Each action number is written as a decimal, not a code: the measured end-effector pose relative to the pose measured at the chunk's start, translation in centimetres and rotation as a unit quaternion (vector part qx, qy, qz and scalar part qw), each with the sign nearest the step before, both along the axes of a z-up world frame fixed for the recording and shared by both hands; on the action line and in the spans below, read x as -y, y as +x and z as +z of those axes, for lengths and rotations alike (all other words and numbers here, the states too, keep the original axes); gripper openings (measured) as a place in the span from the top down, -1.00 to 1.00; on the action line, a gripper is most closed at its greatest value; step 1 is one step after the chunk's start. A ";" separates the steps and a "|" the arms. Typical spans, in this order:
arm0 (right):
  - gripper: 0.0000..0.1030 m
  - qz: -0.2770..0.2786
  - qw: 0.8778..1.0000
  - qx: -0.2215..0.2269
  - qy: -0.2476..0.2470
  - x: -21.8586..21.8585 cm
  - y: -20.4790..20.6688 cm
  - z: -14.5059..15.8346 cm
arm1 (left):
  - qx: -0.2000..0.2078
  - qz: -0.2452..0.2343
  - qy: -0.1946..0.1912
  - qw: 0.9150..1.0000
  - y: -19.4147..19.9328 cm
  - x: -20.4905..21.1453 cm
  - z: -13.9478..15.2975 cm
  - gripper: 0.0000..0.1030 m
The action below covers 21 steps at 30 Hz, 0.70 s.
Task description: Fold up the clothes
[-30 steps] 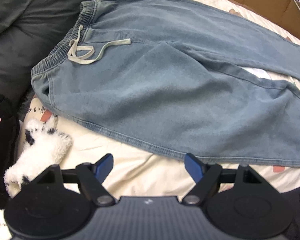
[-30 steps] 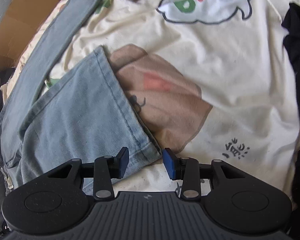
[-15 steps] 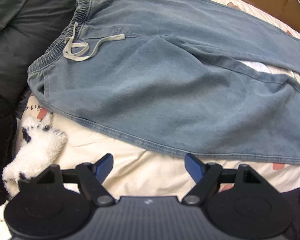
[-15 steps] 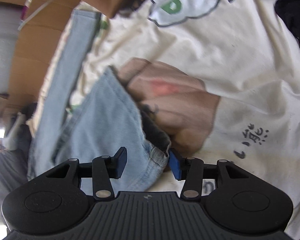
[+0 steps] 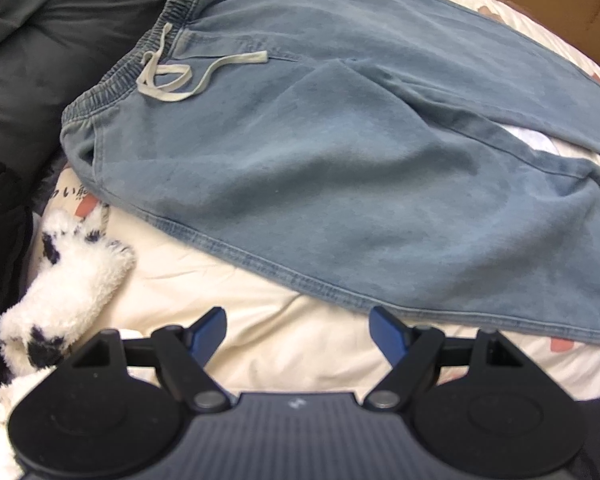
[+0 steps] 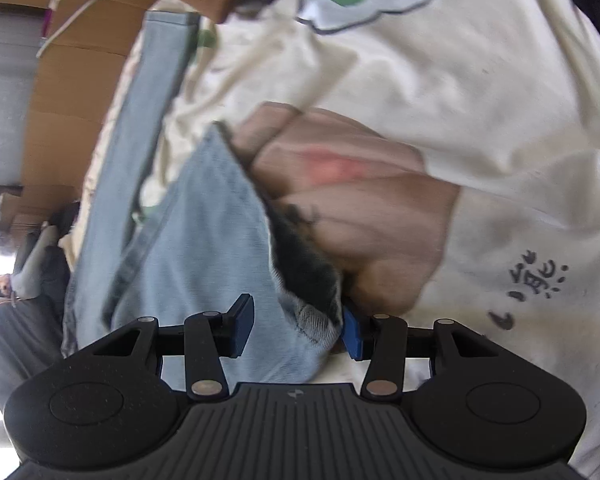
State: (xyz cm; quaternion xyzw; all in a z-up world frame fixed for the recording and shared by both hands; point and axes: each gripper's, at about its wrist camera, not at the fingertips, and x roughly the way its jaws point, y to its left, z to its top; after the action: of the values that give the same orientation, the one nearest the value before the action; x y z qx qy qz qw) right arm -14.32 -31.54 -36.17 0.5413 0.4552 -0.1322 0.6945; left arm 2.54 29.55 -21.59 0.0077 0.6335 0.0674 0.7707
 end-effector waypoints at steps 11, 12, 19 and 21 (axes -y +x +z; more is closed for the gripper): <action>0.80 0.076 0.997 -0.008 -0.006 -0.9 2.2 0.9 | -0.009 0.013 -0.006 1.000 -0.1 -0.6 -1.4 -0.56; 0.81 0.084 0.996 -0.017 -0.021 -1.1 2.4 1.6 | -0.009 0.018 -0.011 1.000 -0.1 -0.7 -1.6 -0.56; 0.82 0.134 0.981 -0.072 -0.119 -1.7 3.1 6.6 | 0.037 0.067 -0.034 0.996 0.3 -1.5 -2.6 -0.55; 0.82 0.132 0.979 -0.087 -0.131 -1.3 2.7 7.5 | 0.049 0.082 -0.043 0.994 0.4 -2.1 -2.6 -0.55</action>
State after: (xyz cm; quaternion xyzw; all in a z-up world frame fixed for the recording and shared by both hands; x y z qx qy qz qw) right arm -11.61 -30.19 -28.65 0.3671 0.5597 -0.1446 0.7287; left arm 2.95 31.68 -24.22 -0.0808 0.5960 0.1039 0.7921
